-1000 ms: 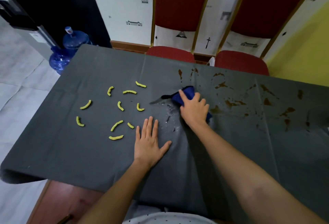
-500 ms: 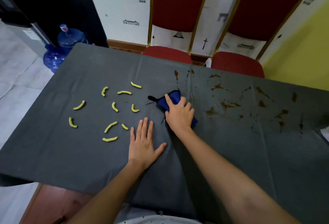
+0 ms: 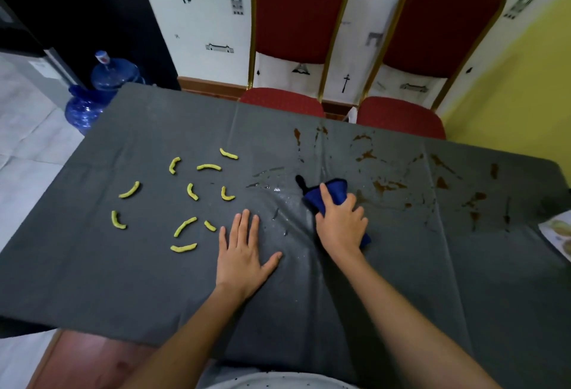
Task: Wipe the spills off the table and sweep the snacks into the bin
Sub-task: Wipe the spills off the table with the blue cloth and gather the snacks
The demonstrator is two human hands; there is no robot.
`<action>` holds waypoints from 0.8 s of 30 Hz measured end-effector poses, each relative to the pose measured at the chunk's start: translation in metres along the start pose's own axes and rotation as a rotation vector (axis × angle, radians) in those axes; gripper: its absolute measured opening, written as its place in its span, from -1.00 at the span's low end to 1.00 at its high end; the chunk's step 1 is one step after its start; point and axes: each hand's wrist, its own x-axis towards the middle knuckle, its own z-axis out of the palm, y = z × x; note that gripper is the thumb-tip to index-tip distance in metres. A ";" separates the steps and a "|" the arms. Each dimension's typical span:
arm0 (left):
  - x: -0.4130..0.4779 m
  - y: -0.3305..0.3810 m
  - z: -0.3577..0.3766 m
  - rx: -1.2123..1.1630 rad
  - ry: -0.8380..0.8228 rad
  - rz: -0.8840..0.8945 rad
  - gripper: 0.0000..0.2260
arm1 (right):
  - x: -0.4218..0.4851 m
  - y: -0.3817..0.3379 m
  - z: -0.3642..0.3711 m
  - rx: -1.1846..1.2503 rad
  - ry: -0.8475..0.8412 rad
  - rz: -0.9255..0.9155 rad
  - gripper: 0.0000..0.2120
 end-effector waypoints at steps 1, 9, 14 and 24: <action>0.000 0.000 0.000 -0.004 0.005 -0.001 -0.17 | -0.008 -0.006 0.002 -0.001 -0.008 -0.026 -0.34; 0.001 0.000 0.002 -0.022 0.012 0.001 -0.18 | 0.021 -0.042 -0.001 0.055 -0.005 -0.109 -0.37; 0.000 0.000 0.001 -0.012 0.019 0.000 -0.19 | 0.037 -0.023 -0.003 0.064 -0.001 -0.044 -0.38; -0.001 0.001 0.000 -0.026 0.044 -0.002 -0.20 | -0.011 -0.028 0.010 -0.041 0.018 -0.175 -0.35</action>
